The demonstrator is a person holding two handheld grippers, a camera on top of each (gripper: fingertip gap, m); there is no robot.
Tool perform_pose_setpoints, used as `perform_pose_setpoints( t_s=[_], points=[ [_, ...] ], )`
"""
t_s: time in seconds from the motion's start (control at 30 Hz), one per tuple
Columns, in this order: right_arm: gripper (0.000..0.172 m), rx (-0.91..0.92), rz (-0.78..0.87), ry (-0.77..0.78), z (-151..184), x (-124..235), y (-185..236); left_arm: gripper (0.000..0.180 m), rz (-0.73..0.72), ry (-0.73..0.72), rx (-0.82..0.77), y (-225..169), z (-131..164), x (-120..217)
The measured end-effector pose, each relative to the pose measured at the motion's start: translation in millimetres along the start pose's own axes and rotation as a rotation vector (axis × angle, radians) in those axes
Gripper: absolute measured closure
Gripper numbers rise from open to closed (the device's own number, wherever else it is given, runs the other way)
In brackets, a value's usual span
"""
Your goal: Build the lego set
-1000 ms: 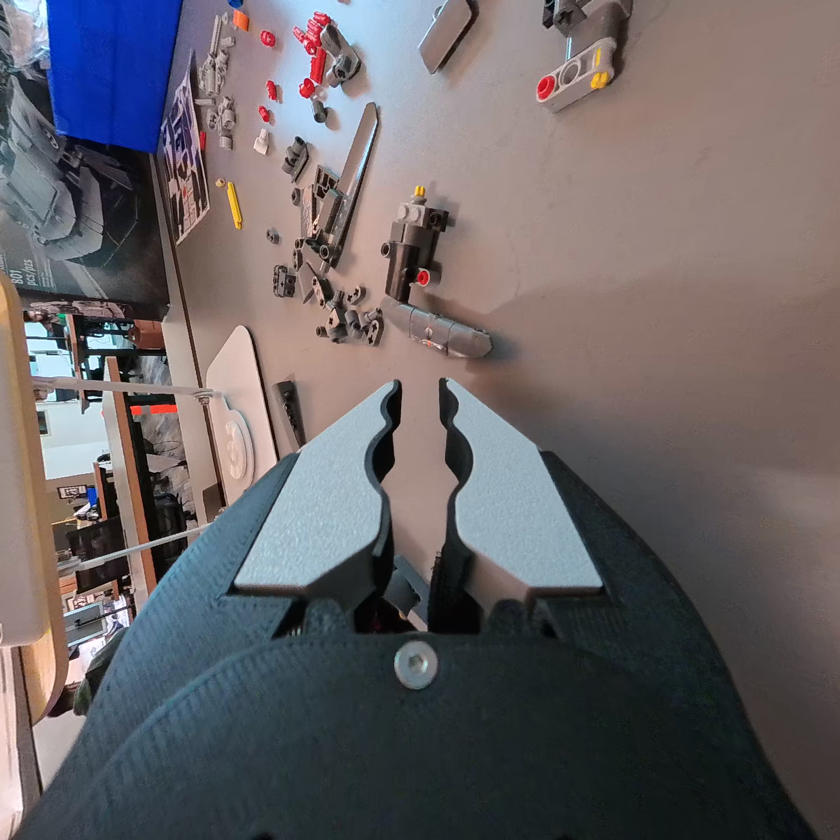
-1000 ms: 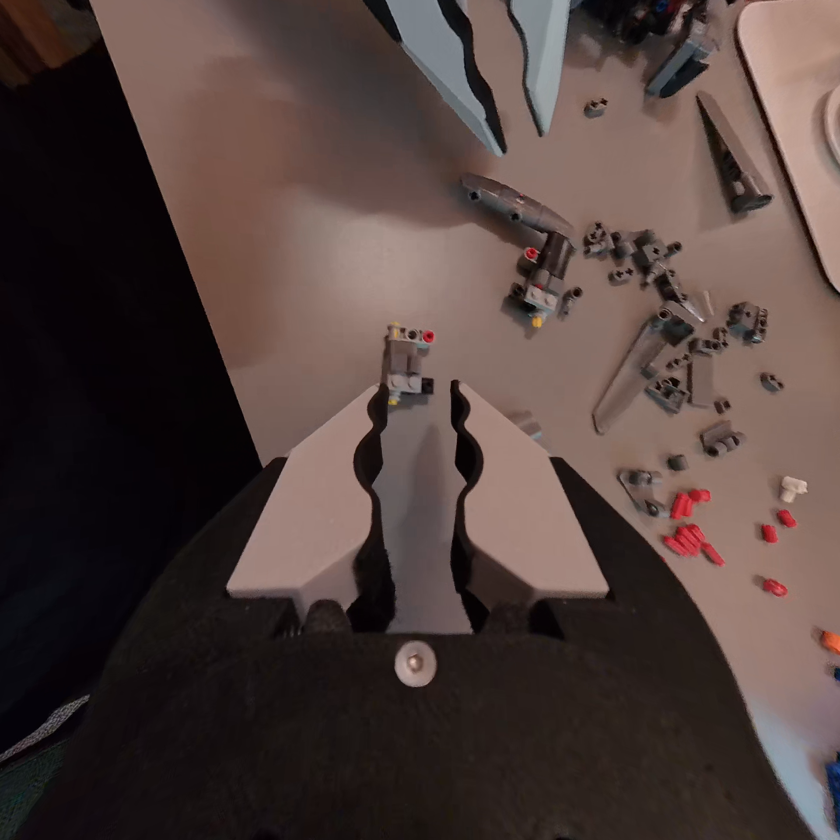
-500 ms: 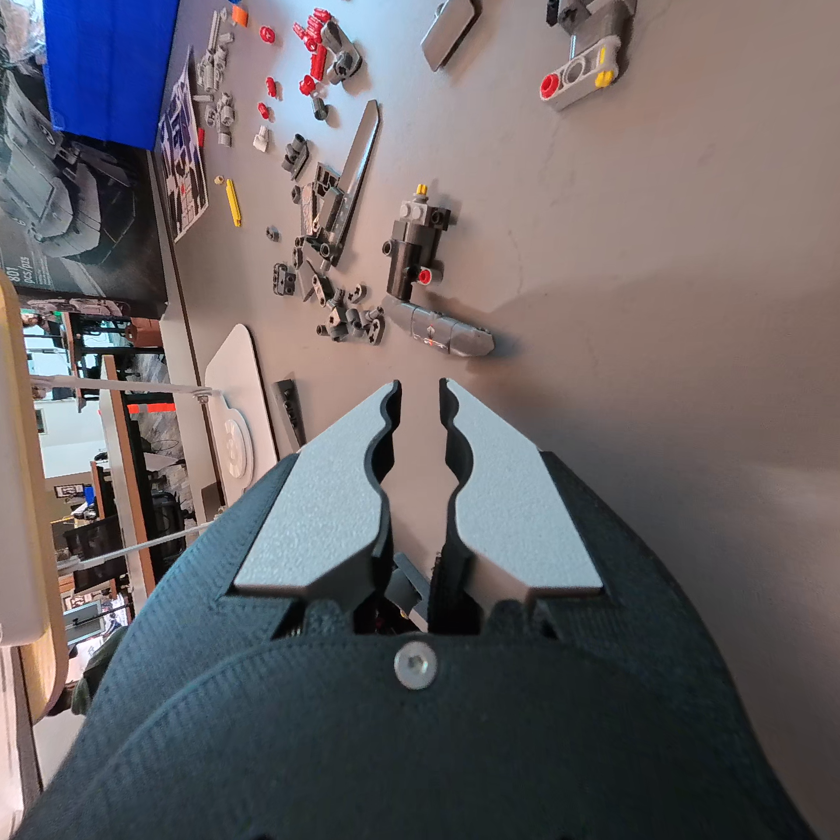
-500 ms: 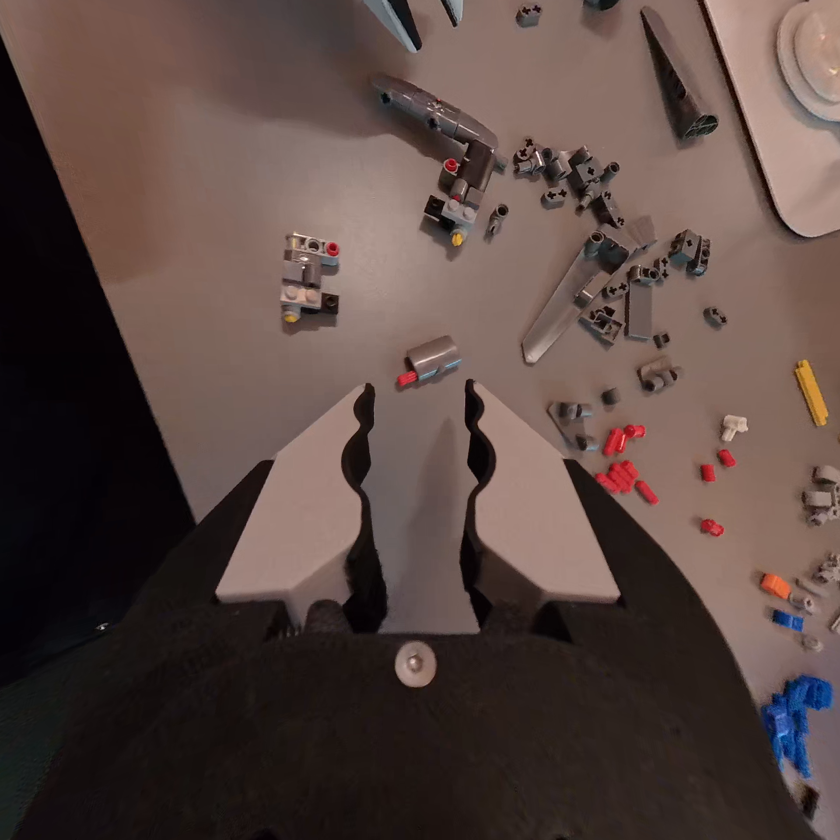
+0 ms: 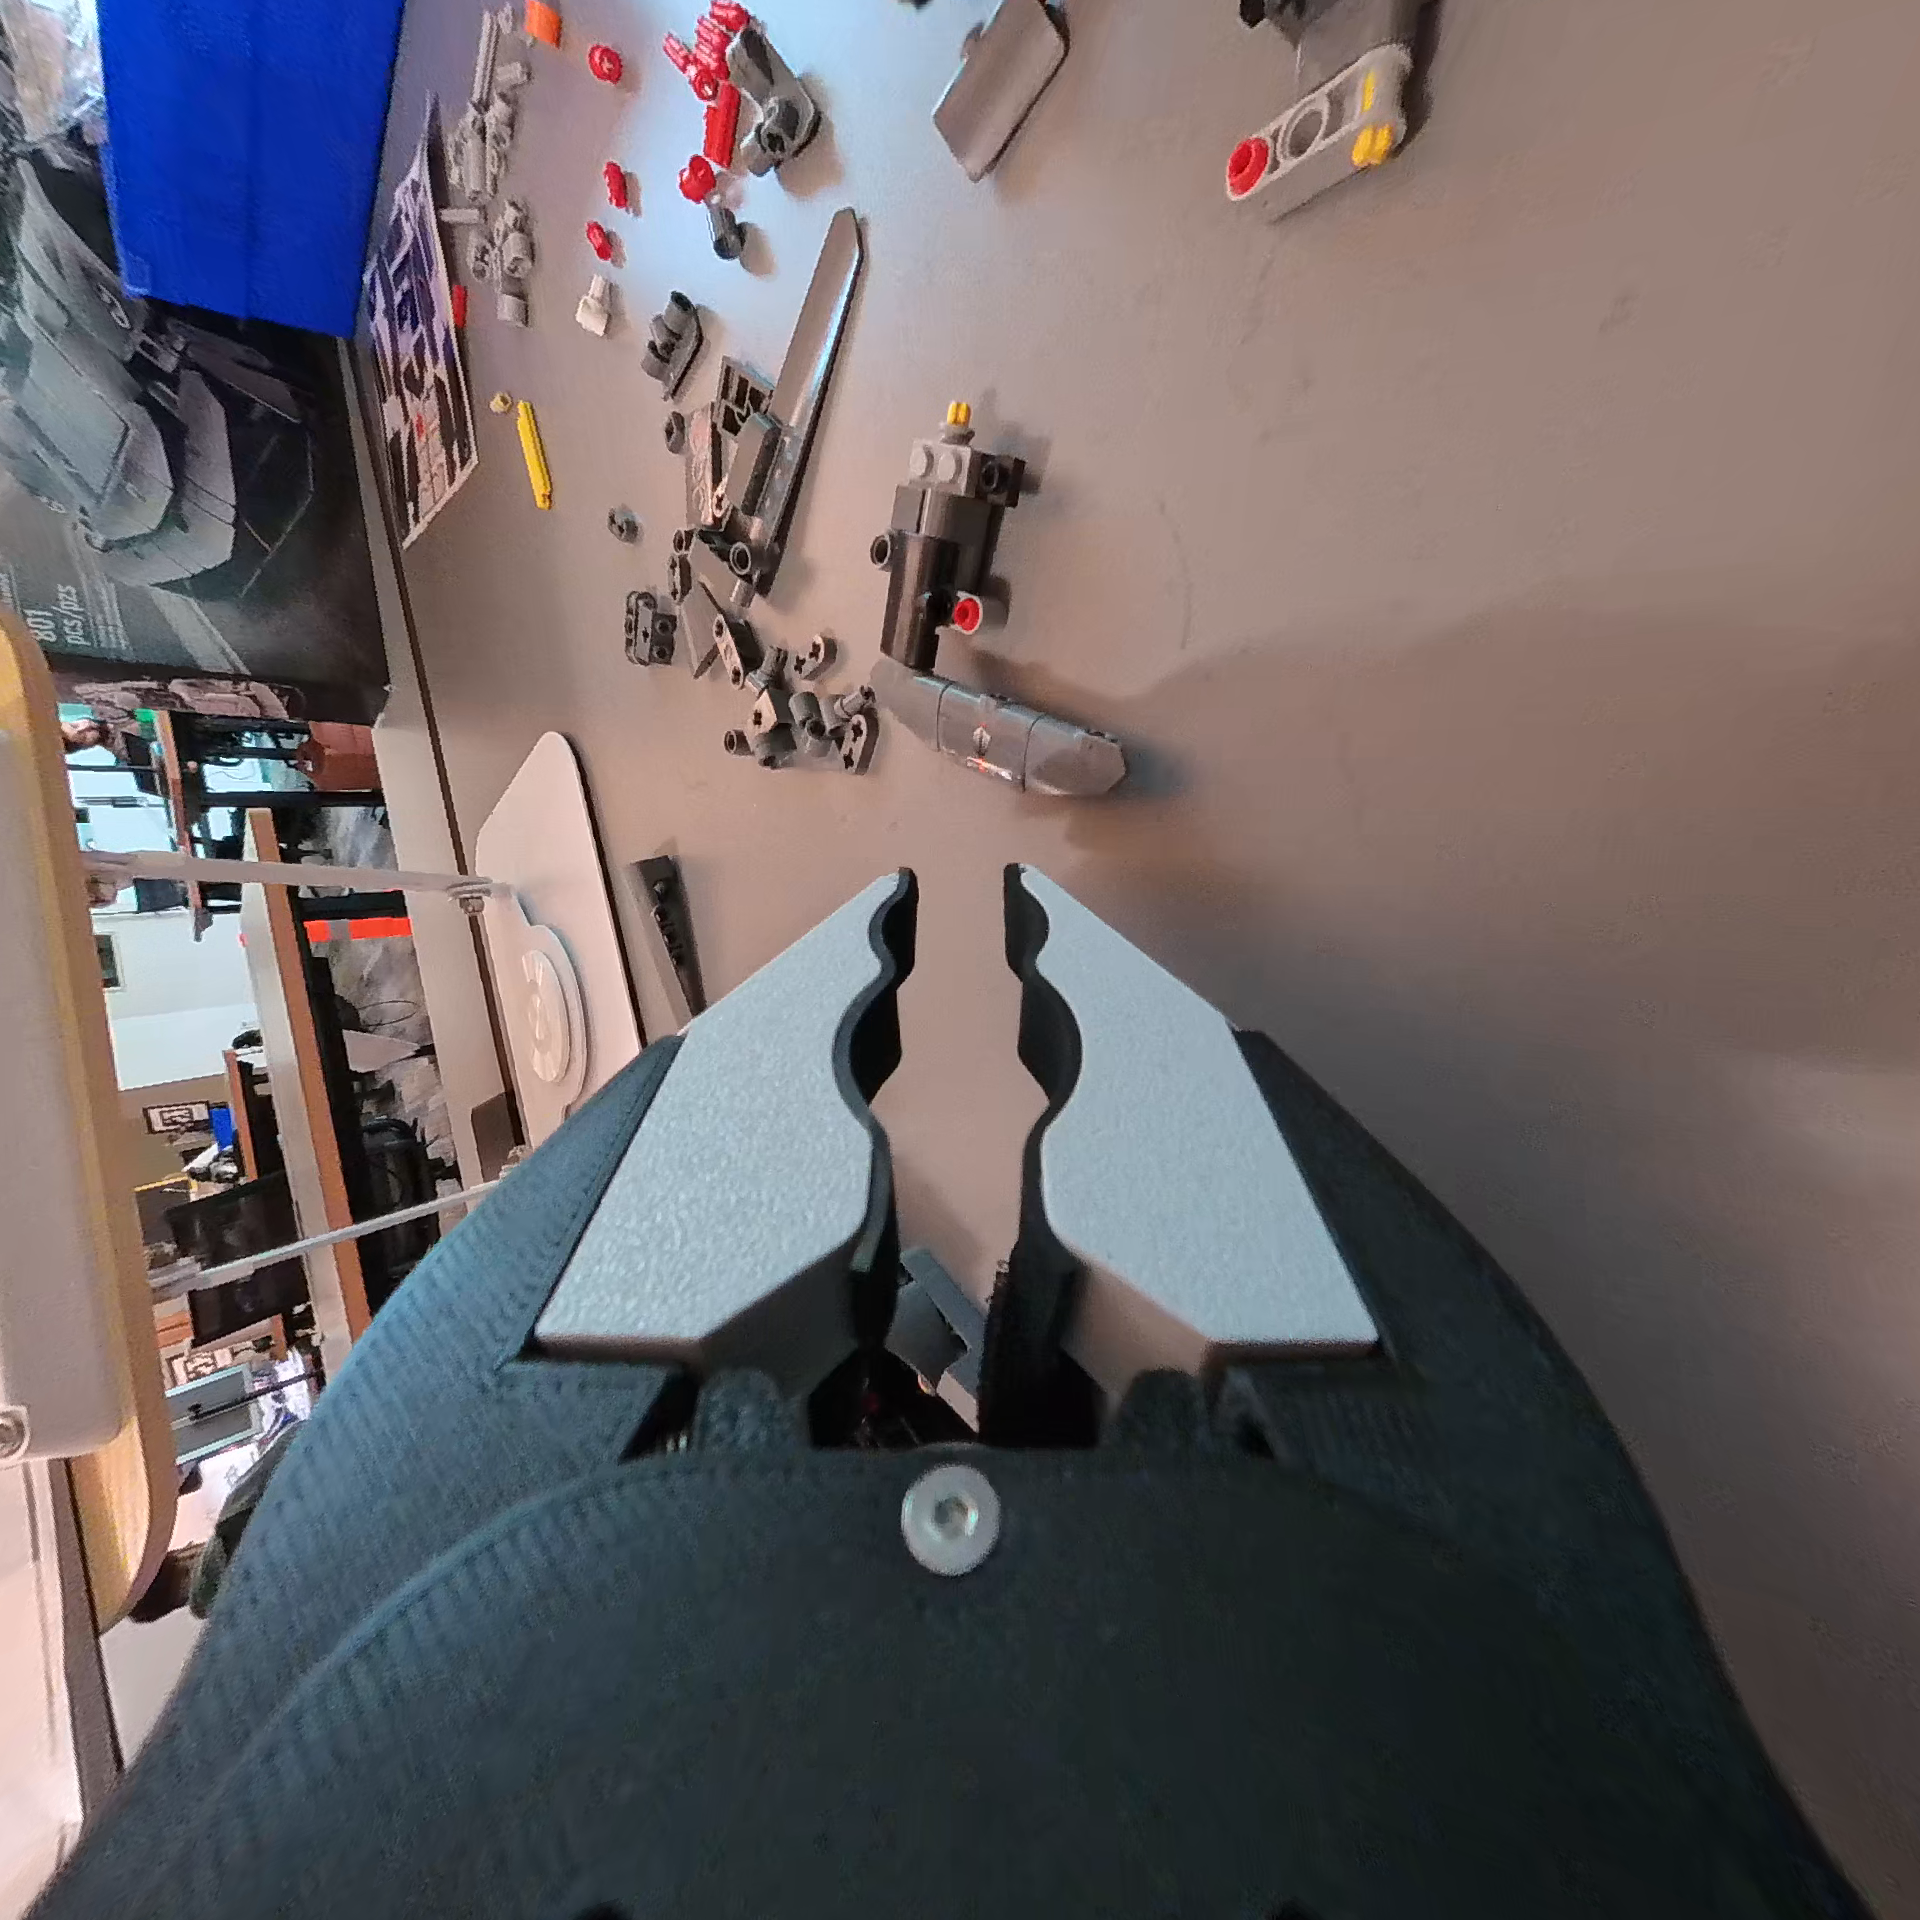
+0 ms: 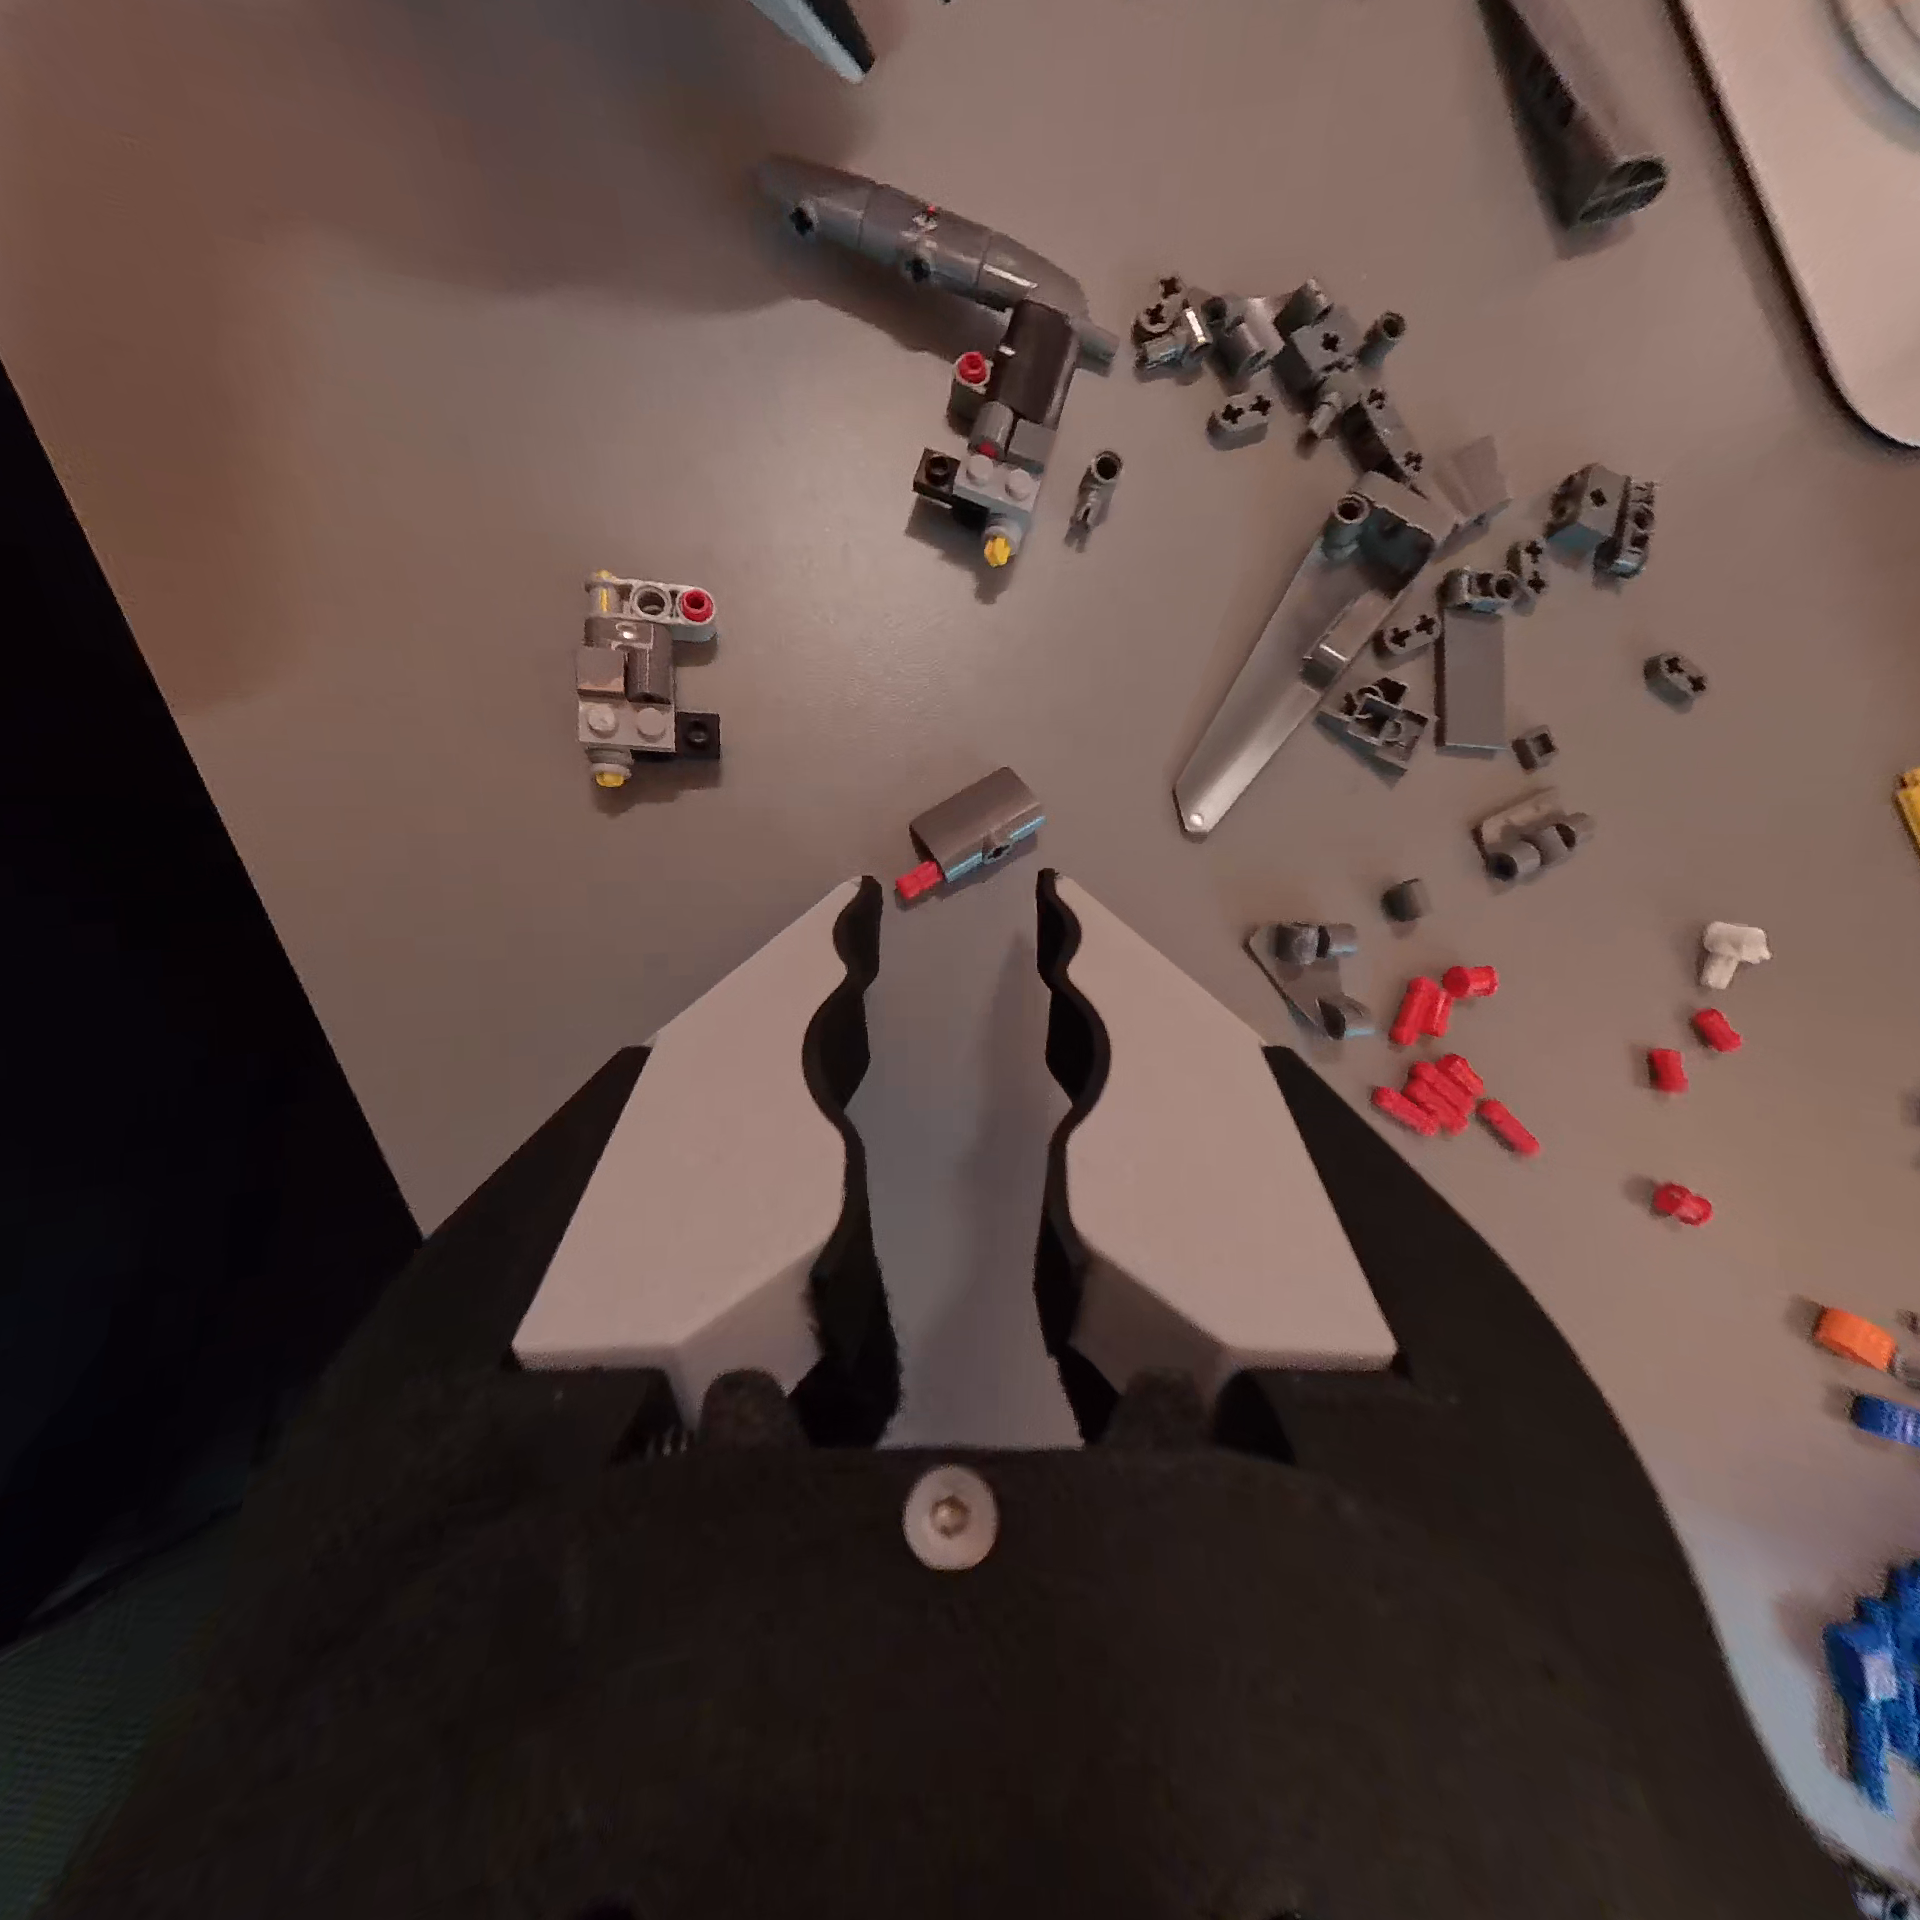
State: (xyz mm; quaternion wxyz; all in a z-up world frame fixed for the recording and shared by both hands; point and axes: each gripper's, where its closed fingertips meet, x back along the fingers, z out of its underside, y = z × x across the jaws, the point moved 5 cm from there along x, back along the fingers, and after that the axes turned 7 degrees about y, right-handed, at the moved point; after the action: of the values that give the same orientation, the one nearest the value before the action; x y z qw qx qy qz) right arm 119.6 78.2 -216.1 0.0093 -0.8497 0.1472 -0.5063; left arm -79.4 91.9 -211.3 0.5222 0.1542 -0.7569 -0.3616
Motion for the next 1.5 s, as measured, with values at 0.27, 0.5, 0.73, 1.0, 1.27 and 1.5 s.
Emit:
perform_pose_setpoints(
  t_s=[0.27, 0.5, 0.73, 1.0, 1.27, 1.5],
  points=[
    [0.153, -0.166, 0.067, -0.004, -3, 4, 7, 0.166, -0.003, -0.001, 0.000, 1, -1, 0],
    [0.161, -0.225, 0.076, 0.019, -2, -5, 5, 0.166, -0.007, -0.002, -0.002, 1, -2, 1],
    [0.170, -0.191, 0.071, 0.037, 1, -7, 2, 0.166, -0.008, 0.002, -0.008, 0, -1, 1],
    [0.168, -0.145, 0.045, 0.027, 4, -3, -1, 0.166, -0.007, 0.005, -0.010, 0, -1, 1],
    [0.158, -0.161, 0.044, 0.027, 8, 2, 1, 0.166, 0.001, 0.006, -0.012, -1, 0, -1],
    [0.159, -0.166, 0.031, 0.014, 5, 2, 8, 0.166, 0.003, 0.004, -0.013, -1, -1, -1]
  ],
)
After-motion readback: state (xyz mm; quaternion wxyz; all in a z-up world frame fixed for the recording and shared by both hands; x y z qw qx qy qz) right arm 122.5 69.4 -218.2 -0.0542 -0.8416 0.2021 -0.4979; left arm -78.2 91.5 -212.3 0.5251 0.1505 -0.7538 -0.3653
